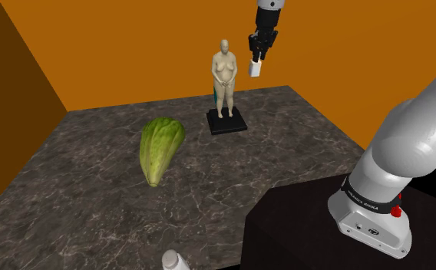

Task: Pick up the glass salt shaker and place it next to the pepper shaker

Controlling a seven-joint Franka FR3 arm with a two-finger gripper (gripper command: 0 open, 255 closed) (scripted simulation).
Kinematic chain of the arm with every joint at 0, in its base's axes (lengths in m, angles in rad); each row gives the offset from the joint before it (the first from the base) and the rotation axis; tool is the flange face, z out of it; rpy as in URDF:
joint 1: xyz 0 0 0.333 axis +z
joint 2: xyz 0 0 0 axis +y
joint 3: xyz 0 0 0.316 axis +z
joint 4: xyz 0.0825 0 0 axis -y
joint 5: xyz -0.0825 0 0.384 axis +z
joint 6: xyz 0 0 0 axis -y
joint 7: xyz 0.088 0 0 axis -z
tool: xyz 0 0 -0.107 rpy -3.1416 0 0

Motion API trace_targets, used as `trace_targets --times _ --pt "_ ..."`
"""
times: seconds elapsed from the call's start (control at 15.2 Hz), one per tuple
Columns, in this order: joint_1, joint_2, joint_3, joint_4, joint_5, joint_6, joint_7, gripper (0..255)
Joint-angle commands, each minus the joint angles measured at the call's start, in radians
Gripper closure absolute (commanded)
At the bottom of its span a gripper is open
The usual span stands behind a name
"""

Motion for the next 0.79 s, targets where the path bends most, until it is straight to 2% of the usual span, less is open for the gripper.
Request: trace_targets --times 0.0,0.73 --pt "0.011 -0.054 0.030 -0.057 -0.007 0.001 0.046 255" --pt "0.094 -0.264 0.222 -0.236 0.031 -0.037 0.298 255"
